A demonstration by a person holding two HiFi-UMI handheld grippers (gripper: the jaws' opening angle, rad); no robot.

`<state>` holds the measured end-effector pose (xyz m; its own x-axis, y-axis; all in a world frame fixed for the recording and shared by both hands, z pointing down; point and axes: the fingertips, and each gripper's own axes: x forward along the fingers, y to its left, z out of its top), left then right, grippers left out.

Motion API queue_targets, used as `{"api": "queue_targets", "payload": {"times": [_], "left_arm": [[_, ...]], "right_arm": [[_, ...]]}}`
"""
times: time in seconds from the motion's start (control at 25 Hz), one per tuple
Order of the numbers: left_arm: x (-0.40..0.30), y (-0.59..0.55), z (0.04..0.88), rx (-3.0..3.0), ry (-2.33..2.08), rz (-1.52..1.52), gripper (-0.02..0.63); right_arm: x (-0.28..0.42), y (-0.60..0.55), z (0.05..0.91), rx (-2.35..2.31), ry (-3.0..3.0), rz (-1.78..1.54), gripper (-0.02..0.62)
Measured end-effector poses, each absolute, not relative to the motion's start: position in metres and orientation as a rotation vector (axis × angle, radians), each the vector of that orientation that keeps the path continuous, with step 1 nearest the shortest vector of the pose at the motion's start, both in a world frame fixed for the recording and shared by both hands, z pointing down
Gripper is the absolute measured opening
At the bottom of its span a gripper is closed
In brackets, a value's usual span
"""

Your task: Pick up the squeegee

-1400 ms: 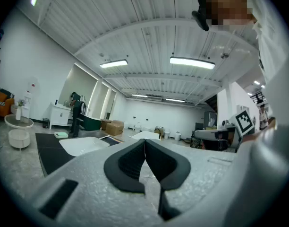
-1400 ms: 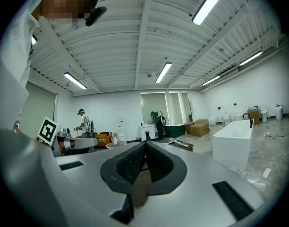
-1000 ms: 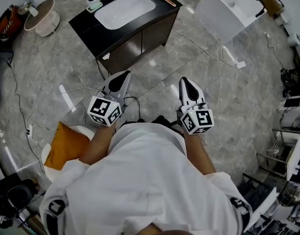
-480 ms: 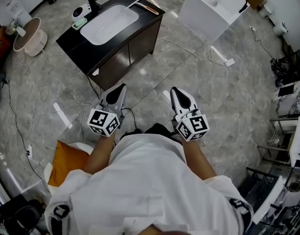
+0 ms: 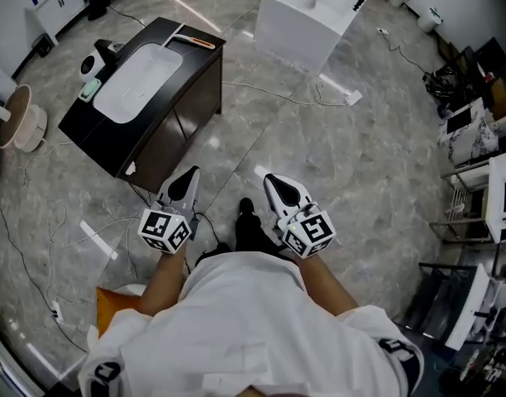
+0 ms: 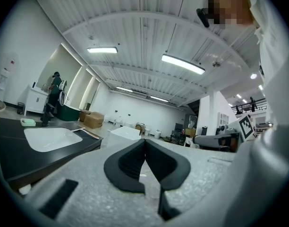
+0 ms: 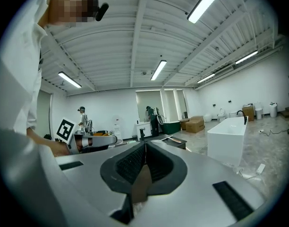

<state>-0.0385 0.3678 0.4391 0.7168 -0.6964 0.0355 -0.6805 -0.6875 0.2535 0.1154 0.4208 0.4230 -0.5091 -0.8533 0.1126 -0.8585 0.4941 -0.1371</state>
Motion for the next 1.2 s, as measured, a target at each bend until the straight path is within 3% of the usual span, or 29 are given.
{"api": "queue_targets", "payload": {"times": [1.2], "left_arm": [[0.061,0.120,0.405,2.596,-1.288,-0.077,0.015]], "right_arm": [[0.217,0.136,0.403,1.292,-2.895,0.302,0.014]]}}
